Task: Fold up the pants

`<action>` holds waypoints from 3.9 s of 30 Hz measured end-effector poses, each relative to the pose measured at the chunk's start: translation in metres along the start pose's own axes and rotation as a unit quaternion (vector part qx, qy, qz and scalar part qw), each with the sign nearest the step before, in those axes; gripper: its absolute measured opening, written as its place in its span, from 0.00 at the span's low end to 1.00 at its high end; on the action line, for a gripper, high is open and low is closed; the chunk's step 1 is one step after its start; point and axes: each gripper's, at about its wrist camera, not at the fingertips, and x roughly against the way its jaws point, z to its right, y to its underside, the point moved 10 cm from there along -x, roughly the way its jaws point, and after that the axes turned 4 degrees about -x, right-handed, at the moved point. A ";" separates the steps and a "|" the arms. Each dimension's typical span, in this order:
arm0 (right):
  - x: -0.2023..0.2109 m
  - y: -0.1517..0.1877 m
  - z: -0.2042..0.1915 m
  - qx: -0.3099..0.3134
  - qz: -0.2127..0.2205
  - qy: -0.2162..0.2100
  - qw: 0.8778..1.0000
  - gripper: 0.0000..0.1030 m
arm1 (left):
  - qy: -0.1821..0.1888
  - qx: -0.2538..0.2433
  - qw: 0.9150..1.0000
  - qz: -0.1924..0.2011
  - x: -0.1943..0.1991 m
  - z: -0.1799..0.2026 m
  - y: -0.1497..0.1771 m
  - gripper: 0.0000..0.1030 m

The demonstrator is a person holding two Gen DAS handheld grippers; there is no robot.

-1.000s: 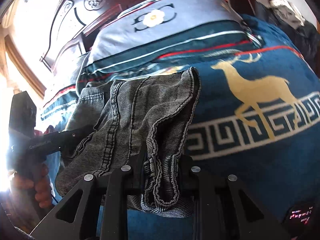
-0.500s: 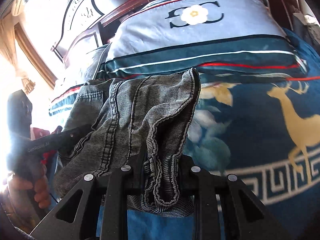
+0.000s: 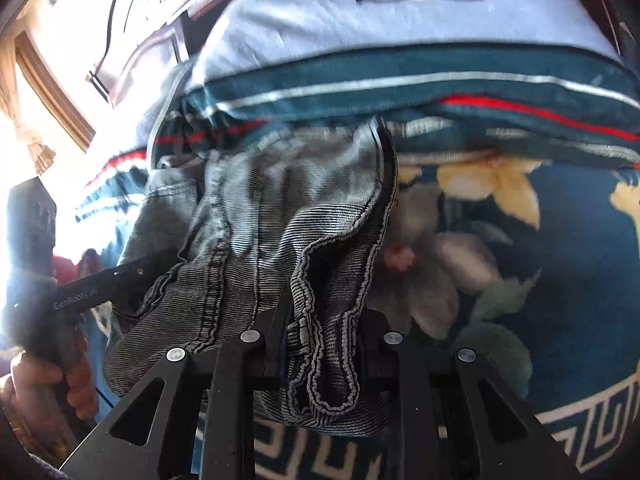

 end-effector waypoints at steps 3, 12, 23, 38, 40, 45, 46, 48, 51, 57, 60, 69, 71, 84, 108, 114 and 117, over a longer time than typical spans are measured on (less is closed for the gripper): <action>-0.006 0.004 0.008 -0.006 0.001 -0.004 1.000 0.29 | 0.024 0.023 0.999 0.014 0.000 -0.006 0.003 0.45; -0.006 0.001 0.008 -0.005 -0.003 0.013 1.000 0.34 | 0.002 0.022 0.999 0.025 0.011 -0.007 0.000 0.56; 0.022 0.003 0.003 0.011 0.017 0.049 0.999 0.52 | -0.021 0.001 0.998 0.060 0.064 0.006 0.010 0.65; 0.012 0.030 0.028 0.023 -0.009 0.117 0.993 0.65 | -0.102 -0.068 0.992 0.022 0.038 0.011 0.049 0.81; 0.013 0.030 0.029 0.024 -0.010 0.123 0.992 0.65 | -0.106 -0.072 0.991 0.027 0.040 0.012 0.049 0.81; 0.024 0.028 0.024 0.027 -0.007 0.121 0.992 0.65 | -0.110 -0.059 0.992 0.034 0.056 0.016 0.050 0.79; 0.030 0.029 0.022 0.028 -0.005 0.120 0.992 0.66 | -0.111 -0.057 0.992 0.037 0.061 0.018 0.050 0.79; 0.038 0.031 0.018 0.028 -0.001 0.116 0.993 0.66 | -0.106 -0.048 0.992 0.043 0.071 0.023 0.052 0.80; 0.053 0.033 0.012 0.027 0.006 0.109 0.994 0.67 | -0.105 -0.032 0.993 0.051 0.086 0.030 0.055 0.82; 0.090 0.042 -0.008 0.043 0.025 0.094 0.994 0.75 | -0.126 -0.023 0.989 0.076 0.120 0.042 0.060 0.95; 0.112 0.049 -0.016 0.045 0.034 0.086 0.995 0.81 | -0.138 -0.021 0.987 0.080 0.137 0.046 0.065 0.98; 0.154 0.086 -0.036 0.065 0.029 0.061 0.996 0.90 | -0.181 -0.018 0.979 0.096 0.179 0.056 0.084 1.00; 0.162 0.091 -0.040 0.070 0.032 0.059 0.995 0.90 | -0.188 -0.021 0.977 0.103 0.186 0.059 0.090 1.00; 0.205 0.110 -0.060 0.085 0.055 0.049 0.994 0.91 | -0.221 -0.047 0.967 0.119 0.217 0.074 0.116 1.00; 0.232 0.115 -0.080 0.094 0.079 0.048 0.991 0.92 | -0.218 -0.057 0.966 0.128 0.232 0.086 0.122 1.00; 0.233 0.115 -0.082 0.095 0.079 0.048 0.991 0.92 | -0.218 -0.056 0.966 0.126 0.233 0.088 0.123 1.00; 0.233 0.114 -0.082 0.095 0.080 0.048 0.991 0.92 | -0.221 -0.050 0.965 0.130 0.235 0.087 0.123 1.00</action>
